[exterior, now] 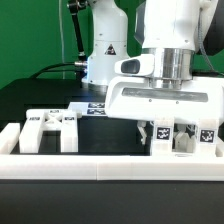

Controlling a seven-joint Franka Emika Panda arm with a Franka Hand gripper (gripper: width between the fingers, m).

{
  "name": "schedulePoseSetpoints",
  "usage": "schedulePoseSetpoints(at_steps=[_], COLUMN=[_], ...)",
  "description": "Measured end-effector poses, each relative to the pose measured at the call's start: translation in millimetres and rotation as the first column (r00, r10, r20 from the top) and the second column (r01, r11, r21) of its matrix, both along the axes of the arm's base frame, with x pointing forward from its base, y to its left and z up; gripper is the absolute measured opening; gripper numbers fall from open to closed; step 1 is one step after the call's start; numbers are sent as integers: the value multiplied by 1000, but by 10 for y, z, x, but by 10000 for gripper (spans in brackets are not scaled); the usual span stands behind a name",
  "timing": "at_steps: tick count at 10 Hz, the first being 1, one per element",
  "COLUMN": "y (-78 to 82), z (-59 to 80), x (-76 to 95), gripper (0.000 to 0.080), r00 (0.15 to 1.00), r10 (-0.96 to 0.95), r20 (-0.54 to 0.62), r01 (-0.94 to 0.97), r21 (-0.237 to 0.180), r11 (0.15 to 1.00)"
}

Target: Assemble chair

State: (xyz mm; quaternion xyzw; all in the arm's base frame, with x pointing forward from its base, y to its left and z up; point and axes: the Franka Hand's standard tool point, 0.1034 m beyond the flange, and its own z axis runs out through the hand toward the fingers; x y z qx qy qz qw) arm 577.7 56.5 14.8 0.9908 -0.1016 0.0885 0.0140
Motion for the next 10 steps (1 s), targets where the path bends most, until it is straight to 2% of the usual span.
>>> schedulePoseSetpoints(at_steps=[2,5,8,10], y=[-135,-222,-229,-255], z=[171,490,431,409], x=[24,22,-18,-86], gripper=[325,327,327,326], r00=[1000,998,997,969], r10=[-25,-52,-53,-62], r20=[-16,-23,-58,-240], r01=[25,53,55,82], r21=[14,42,43,73], r11=[1000,998,998,994])
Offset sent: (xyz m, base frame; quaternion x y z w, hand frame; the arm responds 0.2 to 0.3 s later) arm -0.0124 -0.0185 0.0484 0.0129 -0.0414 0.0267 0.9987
